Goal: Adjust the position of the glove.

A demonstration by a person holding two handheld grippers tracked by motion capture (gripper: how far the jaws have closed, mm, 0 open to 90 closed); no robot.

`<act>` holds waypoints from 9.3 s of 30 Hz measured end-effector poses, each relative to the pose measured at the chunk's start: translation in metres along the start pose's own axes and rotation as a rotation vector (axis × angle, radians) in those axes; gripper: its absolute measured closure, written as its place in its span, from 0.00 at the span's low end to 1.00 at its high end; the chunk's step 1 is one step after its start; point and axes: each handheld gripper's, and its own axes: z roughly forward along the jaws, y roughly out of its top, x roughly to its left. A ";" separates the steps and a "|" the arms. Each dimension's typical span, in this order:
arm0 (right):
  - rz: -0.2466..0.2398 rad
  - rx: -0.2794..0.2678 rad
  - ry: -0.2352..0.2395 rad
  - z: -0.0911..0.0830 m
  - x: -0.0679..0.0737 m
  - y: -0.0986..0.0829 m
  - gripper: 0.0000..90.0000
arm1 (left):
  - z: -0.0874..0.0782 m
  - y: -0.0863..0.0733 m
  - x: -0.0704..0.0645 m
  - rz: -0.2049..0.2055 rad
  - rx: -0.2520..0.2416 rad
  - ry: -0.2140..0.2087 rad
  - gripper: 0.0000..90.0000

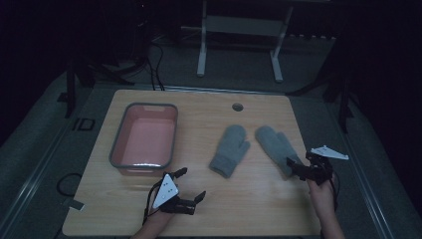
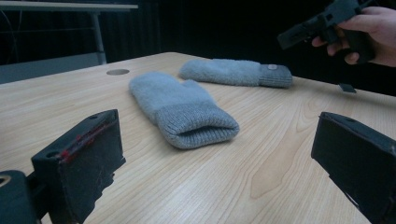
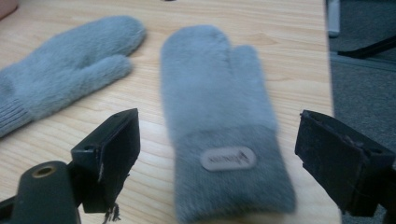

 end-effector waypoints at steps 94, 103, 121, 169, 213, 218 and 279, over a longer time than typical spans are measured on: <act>-0.550 0.279 0.714 0.151 0.131 0.050 0.32 | 0.000 0.000 -0.002 -0.001 0.003 -0.023 0.03; -0.565 0.185 0.620 0.126 0.127 0.063 0.28 | 0.000 0.000 -0.001 -0.004 0.003 -0.023 0.03; -0.365 0.104 0.374 0.074 0.058 0.061 0.35 | 0.000 0.000 -0.001 -0.005 0.003 -0.023 0.03; 0.133 0.072 -0.068 0.024 0.025 0.005 0.89 | 0.000 0.000 -0.001 -0.009 0.005 -0.022 0.03; 0.002 0.184 -0.056 0.044 0.026 -0.024 0.63 | 0.000 0.000 -0.002 -0.005 0.010 -0.020 0.03; 0.074 0.140 -0.063 0.045 0.026 -0.026 0.87 | 0.000 0.000 -0.002 -0.004 0.010 -0.020 0.03; 0.082 0.137 0.138 0.071 0.200 0.027 0.51 | 0.000 0.000 -0.001 -0.018 0.015 -0.033 0.03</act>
